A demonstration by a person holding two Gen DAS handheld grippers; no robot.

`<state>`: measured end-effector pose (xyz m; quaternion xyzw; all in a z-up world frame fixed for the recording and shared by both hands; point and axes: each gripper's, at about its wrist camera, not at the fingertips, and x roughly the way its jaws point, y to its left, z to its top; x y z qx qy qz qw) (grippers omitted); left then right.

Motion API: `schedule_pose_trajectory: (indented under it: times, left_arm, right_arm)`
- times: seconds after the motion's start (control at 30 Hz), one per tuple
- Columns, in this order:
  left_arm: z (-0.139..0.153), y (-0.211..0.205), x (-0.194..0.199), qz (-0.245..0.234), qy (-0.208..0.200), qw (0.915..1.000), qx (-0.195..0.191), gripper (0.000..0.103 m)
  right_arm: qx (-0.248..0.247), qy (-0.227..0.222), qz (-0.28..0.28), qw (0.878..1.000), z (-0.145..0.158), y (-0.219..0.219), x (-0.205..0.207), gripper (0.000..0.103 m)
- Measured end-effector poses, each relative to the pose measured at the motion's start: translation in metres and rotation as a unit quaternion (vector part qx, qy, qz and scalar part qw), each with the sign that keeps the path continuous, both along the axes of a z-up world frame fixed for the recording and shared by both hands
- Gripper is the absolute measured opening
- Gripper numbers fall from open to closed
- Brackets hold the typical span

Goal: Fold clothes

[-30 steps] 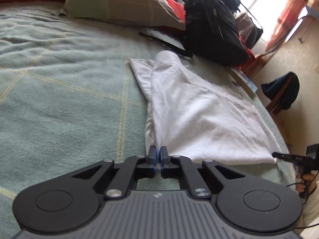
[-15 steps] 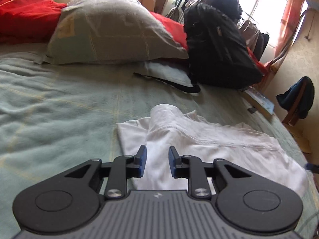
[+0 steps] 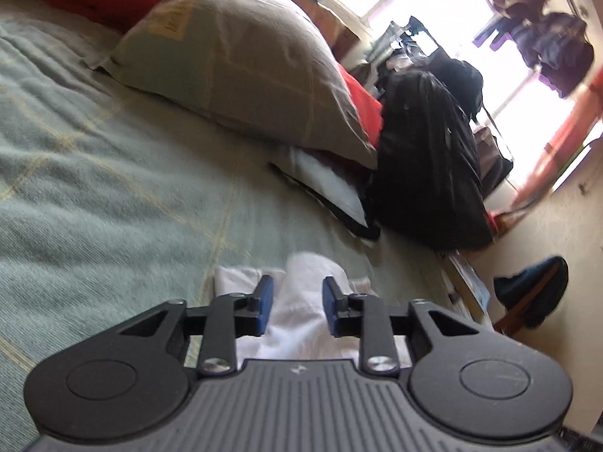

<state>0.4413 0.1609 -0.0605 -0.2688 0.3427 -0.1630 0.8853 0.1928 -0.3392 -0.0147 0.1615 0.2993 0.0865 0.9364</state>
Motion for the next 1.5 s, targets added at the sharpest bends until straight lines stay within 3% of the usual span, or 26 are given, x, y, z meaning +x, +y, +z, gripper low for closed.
schedule_pose_trajectory:
  times: [0.1,0.27,0.43,0.5,0.57,0.7,0.8,0.87,0.97,1.07,1.17,1.27,1.3,1.37,1.5]
  left_arm:
    - [-0.003,-0.023,0.003,-0.024,0.007,0.9976,0.064,0.029]
    - [-0.008,-0.06,-0.004,-0.063,-0.012,0.9836,0.168,0.028]
    - [-0.008,-0.078,-0.008,-0.076,-0.021,0.9696,0.232,0.028]
    - [-0.007,-0.081,-0.008,-0.076,-0.016,0.9681,0.238,0.022]
    - [-0.002,-0.081,-0.011,-0.068,-0.018,0.969,0.237,0.005]
    - [0.013,-0.066,-0.02,0.008,-0.056,0.9681,0.244,0.005]
    - [0.021,-0.06,-0.021,0.025,-0.065,0.9648,0.253,0.006]
    - [0.024,-0.063,-0.023,0.009,-0.068,0.9676,0.243,0.01]
    - [0.02,-0.075,-0.028,-0.051,-0.07,0.9716,0.22,0.027]
    - [0.005,-0.084,-0.035,-0.106,-0.042,0.9682,0.223,0.036]
    - [-0.008,-0.071,-0.04,-0.086,-0.03,0.9676,0.236,0.035]
    - [0.0,-0.054,-0.047,-0.071,-0.018,0.9711,0.227,0.035]
    - [0.005,-0.052,-0.052,-0.073,-0.021,0.9706,0.229,0.039]
    - [0.015,-0.061,-0.063,-0.104,-0.044,0.9648,0.238,0.049]
    - [0.022,-0.089,-0.083,-0.182,-0.079,0.9499,0.242,0.054]
  right_arm:
    - [0.0,0.001,0.0,1.0,-0.002,0.003,0.002,0.064]
    - [0.001,0.002,-0.008,1.0,-0.003,0.002,0.001,0.064]
    - [0.002,0.004,-0.015,1.0,-0.005,0.001,0.0,0.065]
    - [0.0,0.004,-0.014,1.0,-0.006,0.002,0.0,0.065]
    - [-0.004,0.004,-0.012,1.0,-0.006,0.004,0.001,0.065]
    - [-0.008,0.001,-0.007,1.0,-0.005,0.006,0.001,0.065]
    - [-0.01,0.002,-0.002,1.0,-0.006,0.008,0.002,0.066]
    - [-0.011,0.002,0.003,1.0,-0.006,0.01,0.004,0.068]
    - [-0.011,0.004,0.014,1.0,-0.008,0.015,0.008,0.07]
    - [-0.018,0.013,0.031,0.999,-0.013,0.023,0.017,0.073]
    - [-0.024,0.033,0.048,0.998,-0.027,0.025,0.026,0.075]
    - [-0.054,0.037,0.044,0.997,-0.031,0.029,0.019,0.075]
    - [-0.064,0.038,0.042,0.996,-0.032,0.031,0.017,0.075]
    - [-0.084,0.04,0.039,0.995,-0.034,0.033,0.013,0.077]
    - [-0.12,0.031,0.058,0.991,-0.036,0.051,0.01,0.084]
